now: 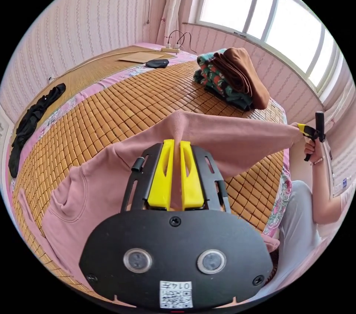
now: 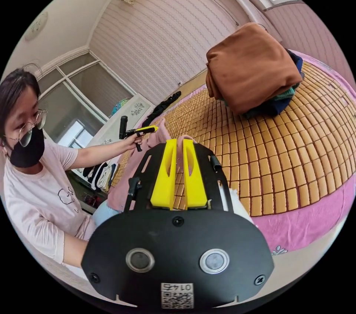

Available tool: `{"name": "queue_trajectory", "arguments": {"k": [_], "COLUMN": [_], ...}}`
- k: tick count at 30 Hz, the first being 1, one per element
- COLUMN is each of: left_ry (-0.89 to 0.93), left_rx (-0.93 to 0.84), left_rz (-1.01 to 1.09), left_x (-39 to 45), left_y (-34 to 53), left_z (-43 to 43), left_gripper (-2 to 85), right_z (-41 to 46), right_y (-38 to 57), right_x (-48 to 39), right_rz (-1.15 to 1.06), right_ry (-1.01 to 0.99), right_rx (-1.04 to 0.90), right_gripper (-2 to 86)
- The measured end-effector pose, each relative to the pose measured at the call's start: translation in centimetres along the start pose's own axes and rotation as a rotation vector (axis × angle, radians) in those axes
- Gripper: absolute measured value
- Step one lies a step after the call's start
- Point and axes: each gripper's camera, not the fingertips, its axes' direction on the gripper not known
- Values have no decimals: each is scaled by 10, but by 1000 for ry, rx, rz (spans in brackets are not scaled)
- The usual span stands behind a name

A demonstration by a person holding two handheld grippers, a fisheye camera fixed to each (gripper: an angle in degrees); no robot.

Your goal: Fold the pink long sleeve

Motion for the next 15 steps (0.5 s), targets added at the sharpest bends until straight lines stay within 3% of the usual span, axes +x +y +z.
{"name": "queue_trajectory", "arguments": {"k": [3, 5, 7, 10, 15], "left_ry": [-24, -63, -74, -89, -169], "left_rx": [-27, -118, -163, -207, -253], "left_rz": [-73, -104, -134, -144, -72], "left_x": [-6, -7, -7, -3, 9], "left_y": [-9, -11, -11, -13, -17], "left_z": [20, 48, 65, 82, 91], "left_gripper": [37, 39, 39, 45, 47], "right_z": [-7, 1, 14, 42, 86], "right_y": [22, 33, 28, 15, 4], "right_x": [35, 58, 69, 59, 48], "right_rz": [154, 250, 276, 230, 203], "right_ry": [148, 111, 29, 186, 418], "right_rx": [203, 226, 145, 13, -211], "right_gripper": [34, 84, 126, 143, 53]}}
